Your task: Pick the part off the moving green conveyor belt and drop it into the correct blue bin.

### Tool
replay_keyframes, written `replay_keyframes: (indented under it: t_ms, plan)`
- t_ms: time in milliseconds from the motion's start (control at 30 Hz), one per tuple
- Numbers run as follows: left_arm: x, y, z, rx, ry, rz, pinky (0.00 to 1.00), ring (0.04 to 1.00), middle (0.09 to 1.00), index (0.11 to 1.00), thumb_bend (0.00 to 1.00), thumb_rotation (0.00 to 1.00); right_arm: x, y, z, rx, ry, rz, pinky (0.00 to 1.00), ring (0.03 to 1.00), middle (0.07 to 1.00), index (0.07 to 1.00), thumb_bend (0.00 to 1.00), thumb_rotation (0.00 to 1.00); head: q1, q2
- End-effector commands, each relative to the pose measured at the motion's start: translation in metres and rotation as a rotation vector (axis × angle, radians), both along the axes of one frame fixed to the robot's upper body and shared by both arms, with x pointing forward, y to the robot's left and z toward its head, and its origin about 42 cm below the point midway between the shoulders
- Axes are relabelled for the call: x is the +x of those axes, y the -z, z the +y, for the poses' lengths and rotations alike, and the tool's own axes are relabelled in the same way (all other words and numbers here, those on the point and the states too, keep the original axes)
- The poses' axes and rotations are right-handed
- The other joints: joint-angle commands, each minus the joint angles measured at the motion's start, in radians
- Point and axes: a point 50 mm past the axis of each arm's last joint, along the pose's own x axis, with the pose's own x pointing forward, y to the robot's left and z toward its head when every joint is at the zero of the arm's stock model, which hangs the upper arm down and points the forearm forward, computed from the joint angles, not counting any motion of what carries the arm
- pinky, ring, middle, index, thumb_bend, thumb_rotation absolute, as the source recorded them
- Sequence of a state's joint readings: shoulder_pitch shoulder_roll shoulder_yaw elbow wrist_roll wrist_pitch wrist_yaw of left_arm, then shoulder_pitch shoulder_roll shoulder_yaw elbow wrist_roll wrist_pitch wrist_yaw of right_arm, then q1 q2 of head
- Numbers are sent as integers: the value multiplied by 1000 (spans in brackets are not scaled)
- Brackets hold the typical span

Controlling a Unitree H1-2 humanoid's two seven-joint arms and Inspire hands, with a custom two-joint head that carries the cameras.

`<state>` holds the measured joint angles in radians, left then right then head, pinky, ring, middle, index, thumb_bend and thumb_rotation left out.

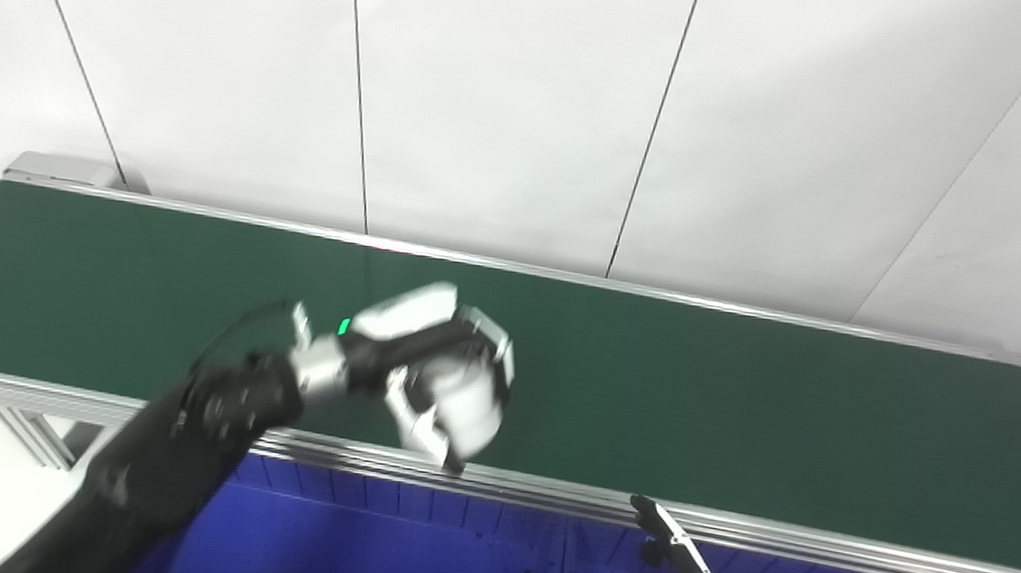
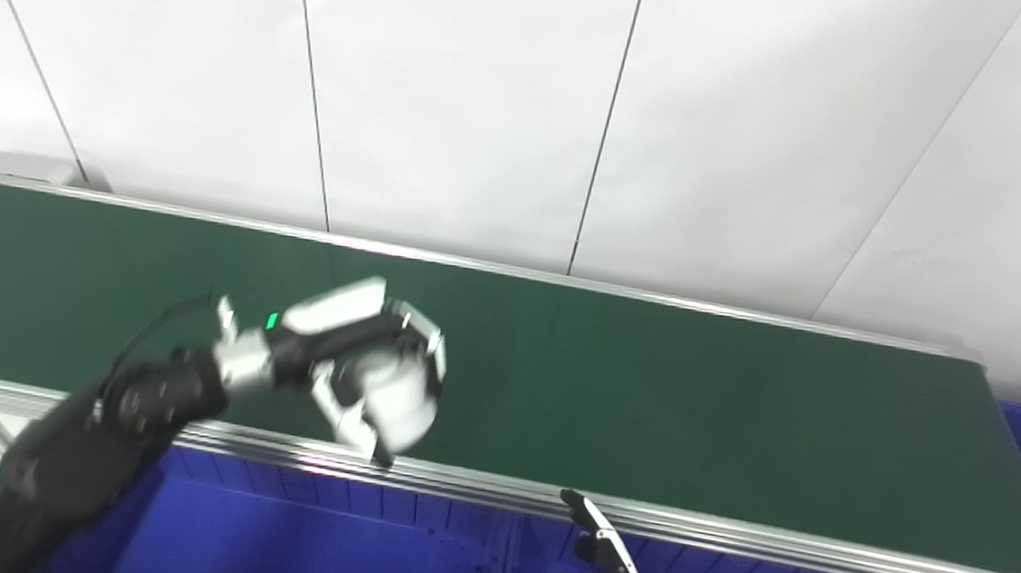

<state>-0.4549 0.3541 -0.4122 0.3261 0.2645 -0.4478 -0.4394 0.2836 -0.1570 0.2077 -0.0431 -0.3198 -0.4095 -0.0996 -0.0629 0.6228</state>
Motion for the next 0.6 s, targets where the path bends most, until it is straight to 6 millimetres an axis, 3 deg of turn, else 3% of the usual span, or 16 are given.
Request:
replay_keyframes:
  t_ms: [0,233,333,400,433,500,533,567]
  plan:
    - [0,-6,2,-40,-4,-7,297,433,502,411,499,0,2,-13,2,22,-13,-82,845,888,909,894,362,949,2,2]
    - [-32,59,5,25,-29,144,312,437,498,411,500,0,1,-15,3,24,-6,-82,848,891,908,894,365,946,-5,11]
    - [-41,84,3,181,-9,170,307,439,497,400,500,0,1,-15,3,23,-4,-83,846,890,908,893,362,945,-5,12]
    - [-44,95,2,292,5,198,341,428,495,486,499,0,1,-15,2,22,-5,-82,847,890,910,895,360,949,-6,13]
    - [-48,101,1,359,22,188,548,643,681,668,607,0,1,-15,2,18,-5,-85,850,893,910,894,357,952,-8,14]
    - [-52,106,1,423,46,160,675,779,797,774,673,0,2,-16,2,14,-5,-88,852,894,909,893,355,954,-9,14]
    - [-53,108,1,435,54,149,817,883,880,850,700,107,2,-16,2,13,-5,-89,854,896,910,894,356,955,-9,14]
    - [-54,108,1,424,57,134,890,936,923,889,714,163,2,-16,2,15,-5,-88,855,897,911,894,357,956,-9,16]
